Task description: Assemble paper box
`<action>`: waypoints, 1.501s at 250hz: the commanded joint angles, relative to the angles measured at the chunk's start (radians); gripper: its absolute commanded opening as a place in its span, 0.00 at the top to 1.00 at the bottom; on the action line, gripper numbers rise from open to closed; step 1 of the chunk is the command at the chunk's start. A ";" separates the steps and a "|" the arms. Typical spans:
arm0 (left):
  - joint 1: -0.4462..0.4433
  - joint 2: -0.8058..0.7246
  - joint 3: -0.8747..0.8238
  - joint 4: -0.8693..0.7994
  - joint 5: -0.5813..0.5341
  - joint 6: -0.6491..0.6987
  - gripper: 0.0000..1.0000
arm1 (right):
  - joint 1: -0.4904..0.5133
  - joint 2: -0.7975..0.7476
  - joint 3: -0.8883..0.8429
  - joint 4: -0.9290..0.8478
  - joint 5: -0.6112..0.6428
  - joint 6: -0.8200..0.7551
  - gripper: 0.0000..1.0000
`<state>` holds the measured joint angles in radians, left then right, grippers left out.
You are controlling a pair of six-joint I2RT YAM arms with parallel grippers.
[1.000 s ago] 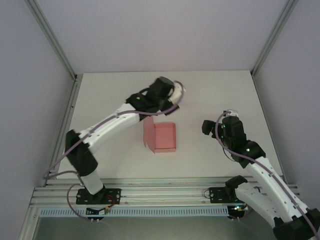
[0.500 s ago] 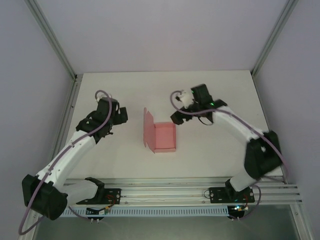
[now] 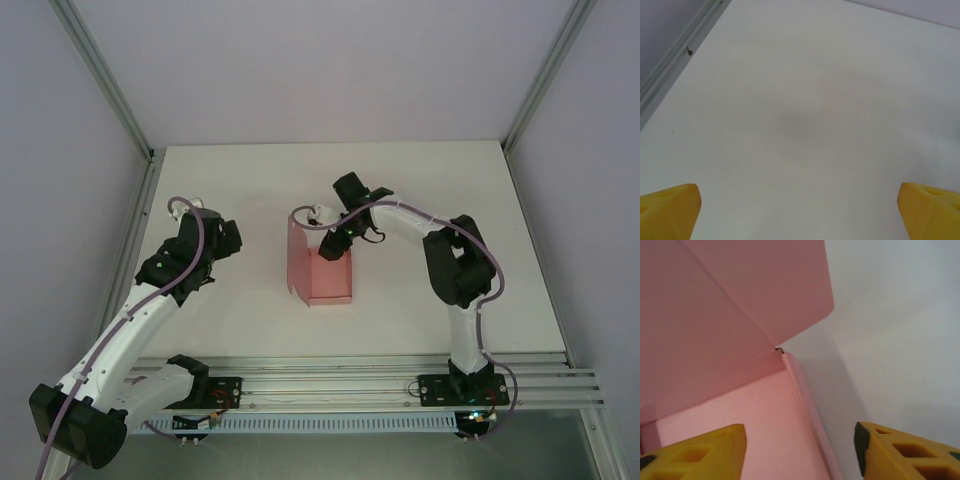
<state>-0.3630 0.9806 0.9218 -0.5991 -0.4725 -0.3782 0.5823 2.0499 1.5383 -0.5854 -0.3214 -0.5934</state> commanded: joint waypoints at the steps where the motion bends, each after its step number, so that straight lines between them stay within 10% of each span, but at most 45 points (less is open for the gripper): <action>1: 0.012 -0.001 -0.012 0.025 0.002 0.002 0.00 | 0.008 0.037 0.007 -0.004 0.002 0.001 0.49; 110: 0.012 0.000 0.008 0.086 0.024 0.015 0.00 | 0.020 -0.046 -0.132 0.223 0.239 0.417 0.99; 183: 0.011 0.045 0.006 0.176 0.085 0.040 0.00 | 0.067 -0.253 -0.459 0.346 0.839 1.036 0.98; 249: 0.013 0.178 0.002 0.305 0.308 0.120 0.00 | 0.174 -0.238 -0.470 0.209 0.921 1.421 0.96; 301: 0.013 0.239 -0.003 0.368 0.462 0.245 0.00 | 0.179 -0.266 -0.462 0.189 0.898 1.408 0.77; 342: 0.013 0.274 0.012 0.399 0.575 0.388 0.00 | 0.176 -0.396 -0.481 0.203 0.923 1.220 0.21; 376: 0.014 0.376 0.077 0.398 0.659 0.538 0.00 | 0.114 -0.512 -0.544 0.274 0.887 1.052 0.07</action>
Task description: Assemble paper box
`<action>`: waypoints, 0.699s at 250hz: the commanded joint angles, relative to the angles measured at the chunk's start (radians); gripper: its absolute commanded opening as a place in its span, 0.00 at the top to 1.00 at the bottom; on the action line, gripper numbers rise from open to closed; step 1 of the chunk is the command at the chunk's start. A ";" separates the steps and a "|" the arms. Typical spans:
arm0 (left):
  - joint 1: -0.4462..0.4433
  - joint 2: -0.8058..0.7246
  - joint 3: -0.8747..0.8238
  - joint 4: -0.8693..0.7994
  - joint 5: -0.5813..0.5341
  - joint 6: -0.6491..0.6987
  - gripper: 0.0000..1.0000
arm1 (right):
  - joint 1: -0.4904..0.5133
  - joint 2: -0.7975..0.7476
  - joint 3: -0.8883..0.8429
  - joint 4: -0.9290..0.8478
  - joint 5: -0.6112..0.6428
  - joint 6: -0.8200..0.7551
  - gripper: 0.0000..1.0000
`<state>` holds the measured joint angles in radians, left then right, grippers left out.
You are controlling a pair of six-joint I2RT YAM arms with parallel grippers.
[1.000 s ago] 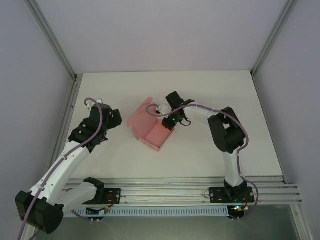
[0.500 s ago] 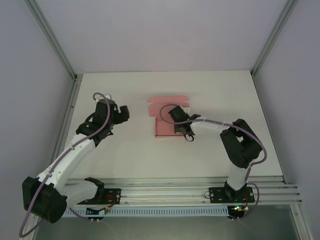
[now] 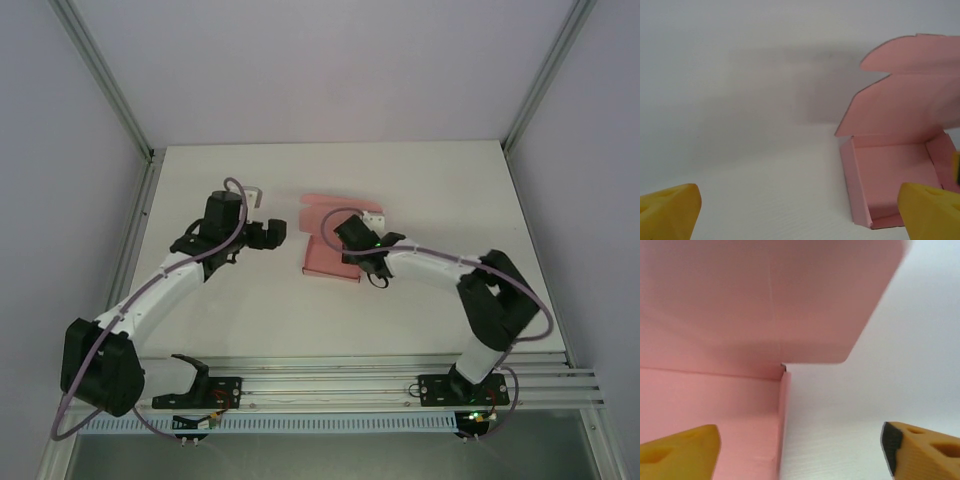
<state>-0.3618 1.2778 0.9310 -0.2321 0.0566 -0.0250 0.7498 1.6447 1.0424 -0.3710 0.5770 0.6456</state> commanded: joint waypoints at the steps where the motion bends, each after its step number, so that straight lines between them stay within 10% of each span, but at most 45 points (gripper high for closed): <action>1: 0.013 0.084 0.070 0.030 0.132 0.189 0.00 | -0.057 -0.111 -0.051 0.064 -0.018 -0.194 0.06; 60: 0.026 0.350 0.320 -0.120 0.350 0.390 0.03 | -0.330 -0.194 -0.075 0.174 -0.608 -0.586 0.14; 175: 0.045 0.718 0.781 -0.618 0.513 0.696 0.40 | -0.406 0.077 0.235 -0.053 -0.862 -0.865 0.55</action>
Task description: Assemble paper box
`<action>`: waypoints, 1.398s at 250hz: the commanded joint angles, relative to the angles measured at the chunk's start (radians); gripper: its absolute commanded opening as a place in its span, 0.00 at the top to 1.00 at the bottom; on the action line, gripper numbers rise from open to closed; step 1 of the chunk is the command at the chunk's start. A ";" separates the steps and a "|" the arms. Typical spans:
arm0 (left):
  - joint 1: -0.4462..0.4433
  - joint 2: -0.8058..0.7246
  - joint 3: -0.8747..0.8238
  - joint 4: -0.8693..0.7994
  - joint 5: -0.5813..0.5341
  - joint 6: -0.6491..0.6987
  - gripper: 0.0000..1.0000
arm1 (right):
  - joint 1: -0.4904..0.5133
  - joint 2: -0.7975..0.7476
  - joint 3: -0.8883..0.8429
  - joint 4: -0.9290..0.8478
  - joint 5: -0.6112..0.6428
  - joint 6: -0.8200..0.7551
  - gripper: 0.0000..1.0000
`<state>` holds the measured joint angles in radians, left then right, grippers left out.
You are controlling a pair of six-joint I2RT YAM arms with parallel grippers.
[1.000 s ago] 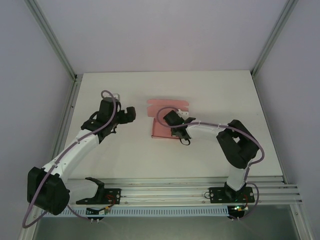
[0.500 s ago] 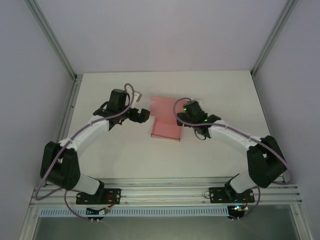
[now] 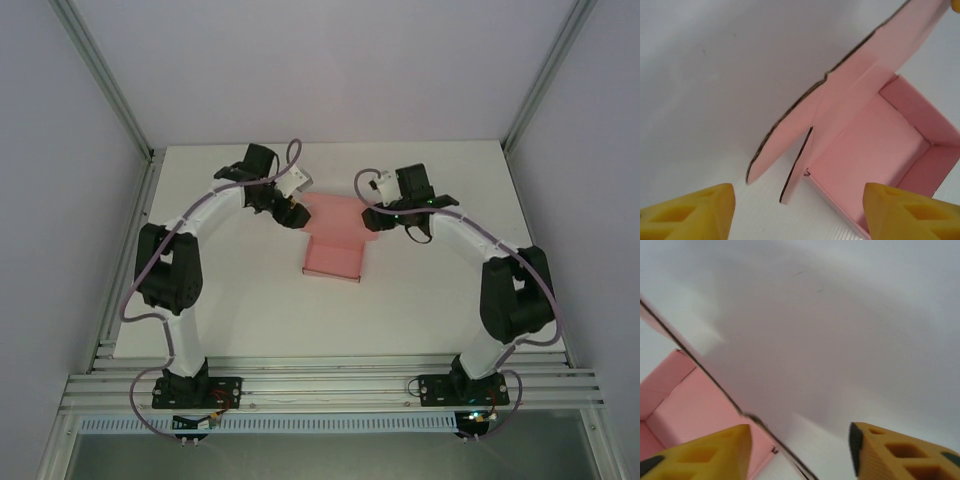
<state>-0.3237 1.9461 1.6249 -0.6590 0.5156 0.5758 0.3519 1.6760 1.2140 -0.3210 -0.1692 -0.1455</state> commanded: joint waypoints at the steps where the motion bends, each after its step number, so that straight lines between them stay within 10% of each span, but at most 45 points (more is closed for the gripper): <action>1: 0.007 0.051 0.089 -0.193 0.055 0.095 0.40 | -0.008 0.046 0.065 -0.106 -0.117 -0.074 0.56; 79: 0.008 0.051 0.100 -0.170 0.106 0.058 1.00 | -0.008 0.045 0.111 -0.168 -0.129 -0.066 0.90; 126: -0.004 -0.016 0.026 -0.017 0.095 -0.106 1.00 | 0.038 0.031 0.116 -0.127 0.004 0.010 0.95; 236: -0.183 -0.109 -0.141 0.322 -0.513 -0.737 1.00 | 0.288 0.069 0.066 0.192 0.659 0.663 0.95; 350: -0.244 -0.209 -0.423 0.518 -0.508 -0.862 1.00 | 0.399 0.119 -0.070 0.419 0.845 0.754 0.93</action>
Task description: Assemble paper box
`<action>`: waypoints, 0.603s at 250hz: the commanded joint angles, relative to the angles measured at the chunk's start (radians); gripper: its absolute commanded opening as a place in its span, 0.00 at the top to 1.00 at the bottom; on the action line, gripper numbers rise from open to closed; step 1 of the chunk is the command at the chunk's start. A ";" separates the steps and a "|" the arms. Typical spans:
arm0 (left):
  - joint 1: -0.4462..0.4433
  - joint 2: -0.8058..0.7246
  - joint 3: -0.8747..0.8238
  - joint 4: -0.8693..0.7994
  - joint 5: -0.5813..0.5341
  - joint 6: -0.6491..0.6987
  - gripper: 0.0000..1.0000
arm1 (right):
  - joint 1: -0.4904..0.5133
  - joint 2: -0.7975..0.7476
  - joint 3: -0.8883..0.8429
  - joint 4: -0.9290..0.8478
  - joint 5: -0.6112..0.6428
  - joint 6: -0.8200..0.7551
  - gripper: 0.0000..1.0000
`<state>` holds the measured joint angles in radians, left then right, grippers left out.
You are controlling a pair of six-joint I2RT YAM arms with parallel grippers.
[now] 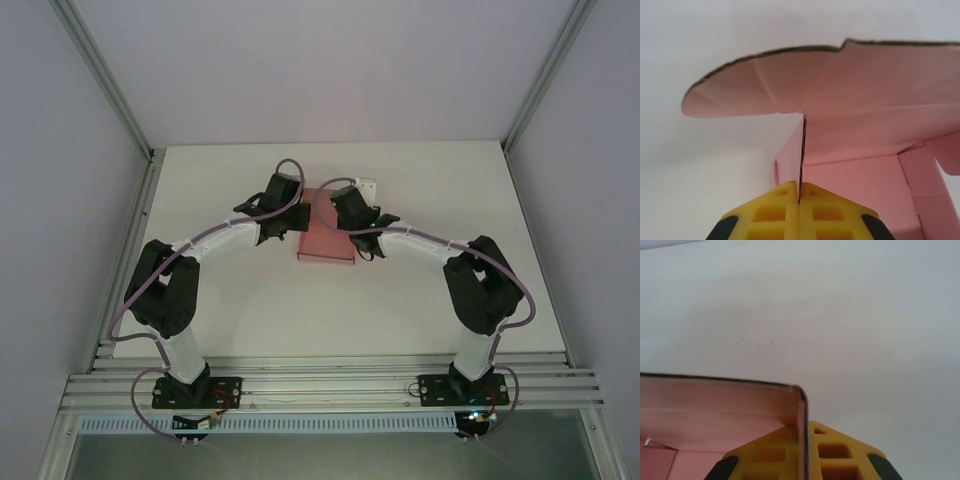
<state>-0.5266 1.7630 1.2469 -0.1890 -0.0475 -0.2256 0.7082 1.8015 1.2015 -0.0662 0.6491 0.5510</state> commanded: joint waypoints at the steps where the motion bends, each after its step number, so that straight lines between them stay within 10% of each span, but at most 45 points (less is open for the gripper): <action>1: -0.042 -0.025 -0.046 0.049 0.054 -0.062 1.00 | 0.044 -0.008 -0.060 0.169 0.029 0.057 0.93; 113: -0.069 -0.121 -0.255 0.105 0.065 -0.077 1.00 | 0.128 -0.079 -0.316 0.451 0.139 -0.080 0.93; 151: -0.069 -0.190 -0.272 0.077 0.054 -0.092 0.63 | 0.152 -0.093 -0.360 0.490 0.170 -0.130 0.93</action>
<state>-0.5739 1.6318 0.9981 -0.0563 -0.0406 -0.2913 0.8333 1.7237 0.8761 0.3370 0.8089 0.4721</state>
